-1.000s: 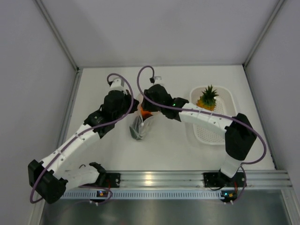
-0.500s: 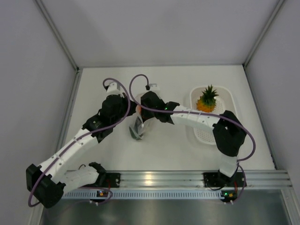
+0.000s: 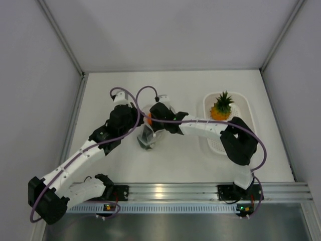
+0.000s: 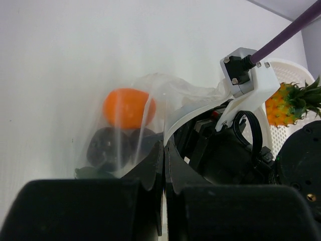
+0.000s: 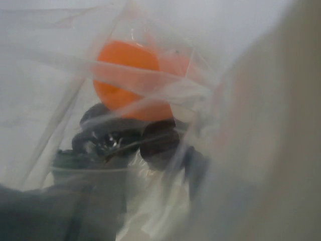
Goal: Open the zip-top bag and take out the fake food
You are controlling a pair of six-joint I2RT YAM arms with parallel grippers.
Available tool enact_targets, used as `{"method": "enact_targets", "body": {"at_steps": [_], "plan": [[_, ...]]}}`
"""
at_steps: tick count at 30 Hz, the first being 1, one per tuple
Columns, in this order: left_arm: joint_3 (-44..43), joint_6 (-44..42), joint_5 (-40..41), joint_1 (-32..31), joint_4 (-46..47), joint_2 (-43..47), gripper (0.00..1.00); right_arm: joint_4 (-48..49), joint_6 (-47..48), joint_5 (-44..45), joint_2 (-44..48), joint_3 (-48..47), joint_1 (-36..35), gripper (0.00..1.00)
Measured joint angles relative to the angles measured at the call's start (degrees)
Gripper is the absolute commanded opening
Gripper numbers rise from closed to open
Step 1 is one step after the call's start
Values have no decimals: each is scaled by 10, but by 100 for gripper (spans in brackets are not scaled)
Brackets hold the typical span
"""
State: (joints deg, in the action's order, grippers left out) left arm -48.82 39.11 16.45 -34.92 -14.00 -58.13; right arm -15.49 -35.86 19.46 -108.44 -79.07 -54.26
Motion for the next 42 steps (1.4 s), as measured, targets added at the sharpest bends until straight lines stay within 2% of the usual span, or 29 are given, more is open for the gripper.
{"method": "enact_targets", "body": {"at_steps": [6, 14, 22, 26, 30, 33, 42], "plan": [[17, 0, 0, 0, 0, 0, 0, 0, 1, 0, -10, 23, 0, 57], [38, 0, -1, 0, 3, -1, 0, 9, 1, -2, -29, 27, 0, 54], [46, 0, -5, 0, 3, -6, 0, 24, 1, -4, -56, 30, 0, 64], [52, 0, -5, 0, 3, -8, 0, 26, 2, -3, -72, 23, 0, 65], [53, -1, -5, 0, 3, -9, 0, 29, 4, -1, -76, 19, 2, 45], [54, -2, -5, 0, 3, -10, 0, 31, 4, 0, -76, 19, 2, 37], [54, -6, -5, 0, 3, -16, 0, 26, 22, 3, -61, 23, 0, 36]]}}
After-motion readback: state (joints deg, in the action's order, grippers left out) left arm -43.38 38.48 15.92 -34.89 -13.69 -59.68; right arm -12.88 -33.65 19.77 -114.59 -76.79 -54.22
